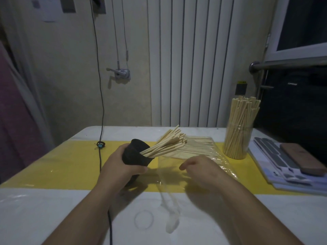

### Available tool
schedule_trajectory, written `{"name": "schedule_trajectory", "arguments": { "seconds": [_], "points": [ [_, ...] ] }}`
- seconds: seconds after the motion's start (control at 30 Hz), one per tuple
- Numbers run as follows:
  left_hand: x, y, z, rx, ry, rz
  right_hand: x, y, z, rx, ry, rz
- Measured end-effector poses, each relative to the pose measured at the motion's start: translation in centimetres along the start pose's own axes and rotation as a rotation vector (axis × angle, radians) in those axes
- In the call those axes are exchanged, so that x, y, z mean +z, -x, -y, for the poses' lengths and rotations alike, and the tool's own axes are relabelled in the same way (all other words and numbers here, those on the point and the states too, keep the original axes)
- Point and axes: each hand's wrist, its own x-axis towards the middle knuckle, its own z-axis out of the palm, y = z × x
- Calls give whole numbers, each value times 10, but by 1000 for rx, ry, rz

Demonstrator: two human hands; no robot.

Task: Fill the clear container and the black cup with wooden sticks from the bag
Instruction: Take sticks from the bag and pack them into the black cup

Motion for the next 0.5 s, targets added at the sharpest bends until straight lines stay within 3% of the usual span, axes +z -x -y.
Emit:
{"name": "schedule_trajectory", "arguments": {
  "seconds": [0.17, 0.5],
  "points": [
    [1, 1, -1, -9, 4, -10, 22, -13, -20, -51, 400, 69],
    [2, -1, 0, -14, 3, -35, 37, -53, -25, 85, 633, 109]
  ]
}}
